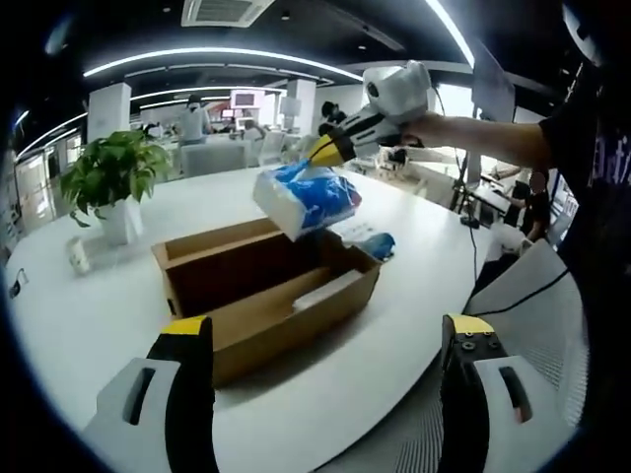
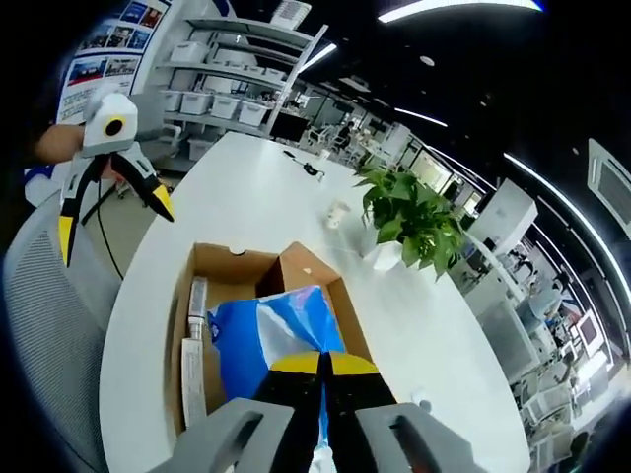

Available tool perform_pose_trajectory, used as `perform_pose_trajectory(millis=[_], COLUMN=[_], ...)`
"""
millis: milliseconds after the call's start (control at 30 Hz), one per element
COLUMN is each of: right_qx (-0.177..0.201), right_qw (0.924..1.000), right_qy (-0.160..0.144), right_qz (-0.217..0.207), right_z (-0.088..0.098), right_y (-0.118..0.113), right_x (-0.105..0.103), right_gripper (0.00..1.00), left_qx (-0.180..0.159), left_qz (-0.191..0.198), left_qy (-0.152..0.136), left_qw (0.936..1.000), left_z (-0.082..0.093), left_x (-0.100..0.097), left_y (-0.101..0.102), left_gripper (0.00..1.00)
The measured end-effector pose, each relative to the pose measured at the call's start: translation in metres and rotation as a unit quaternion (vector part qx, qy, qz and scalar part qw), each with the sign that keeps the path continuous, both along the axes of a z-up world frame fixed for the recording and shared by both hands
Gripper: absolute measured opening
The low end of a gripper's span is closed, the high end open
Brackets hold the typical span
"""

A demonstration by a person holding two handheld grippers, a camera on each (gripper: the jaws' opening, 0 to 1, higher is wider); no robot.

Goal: Operate the shoe box by opening the lid, removing the specified soft item, and placing it in the target area until the item is outside and the box remains undamaged.

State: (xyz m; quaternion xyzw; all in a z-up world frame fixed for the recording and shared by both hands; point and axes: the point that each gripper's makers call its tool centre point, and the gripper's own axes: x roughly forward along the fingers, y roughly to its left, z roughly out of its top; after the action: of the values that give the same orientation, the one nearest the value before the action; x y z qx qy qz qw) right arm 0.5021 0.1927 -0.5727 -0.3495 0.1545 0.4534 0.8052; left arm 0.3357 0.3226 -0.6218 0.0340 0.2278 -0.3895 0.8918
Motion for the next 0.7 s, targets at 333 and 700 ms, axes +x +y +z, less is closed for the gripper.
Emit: perform_pose_trajectory(millis=[333, 700], right_qx=[0.001, -0.002], right_qw=[0.9997, 0.9991], right_qy=[-0.015, -0.024], right_qz=[-0.017, -0.035], right_z=[0.009, 0.011], right_y=[-0.025, -0.06], right_x=[0.005, 0.007], right_gripper=[0.0, 0.0], left_qx=[0.002, 0.006], left_qz=[-0.015, -0.022], left_qy=[0.006, 0.006], left_qw=[0.9999, 0.9997], left_z=[-0.003, -0.005], left_x=[-0.002, -0.002], left_y=[-0.011, -0.015], left_gripper=[0.95, 0.95])
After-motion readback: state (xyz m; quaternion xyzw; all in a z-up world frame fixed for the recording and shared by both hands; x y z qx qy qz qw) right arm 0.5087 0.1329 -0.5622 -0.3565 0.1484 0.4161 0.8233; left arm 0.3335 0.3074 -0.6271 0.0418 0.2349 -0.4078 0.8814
